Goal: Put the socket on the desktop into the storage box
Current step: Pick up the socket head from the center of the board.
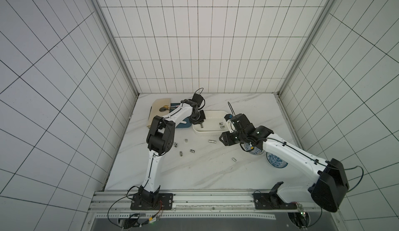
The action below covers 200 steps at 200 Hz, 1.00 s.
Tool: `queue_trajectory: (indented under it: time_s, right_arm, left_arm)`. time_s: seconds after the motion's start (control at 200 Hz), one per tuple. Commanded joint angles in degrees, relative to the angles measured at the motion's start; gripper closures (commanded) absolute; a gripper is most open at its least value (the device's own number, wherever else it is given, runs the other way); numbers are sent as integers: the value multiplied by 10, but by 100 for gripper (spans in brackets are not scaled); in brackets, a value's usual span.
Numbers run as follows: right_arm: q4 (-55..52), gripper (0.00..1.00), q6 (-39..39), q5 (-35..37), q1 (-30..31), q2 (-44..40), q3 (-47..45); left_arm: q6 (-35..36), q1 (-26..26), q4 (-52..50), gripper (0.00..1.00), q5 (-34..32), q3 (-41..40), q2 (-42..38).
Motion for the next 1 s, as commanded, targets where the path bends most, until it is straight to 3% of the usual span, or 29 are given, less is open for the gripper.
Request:
queue_trajectory:
  time_s: [0.0, 0.06, 0.46, 0.994]
  right_arm:
    - [-17, 44, 13, 28, -3, -5, -17]
    - [-20, 44, 12, 30, -3, -4, -16]
    - [-39, 44, 16, 55, -4, -16, -12]
    - [-70, 43, 25, 59, -4, -22, 6]
  left_arm:
    - [9, -2, 11, 71, -12, 6, 8]
    - [9, -2, 11, 66, -12, 1, 5]
    - [14, -2, 13, 62, -7, -16, -62]
    - [42, -5, 97, 44, 72, -198, -273]
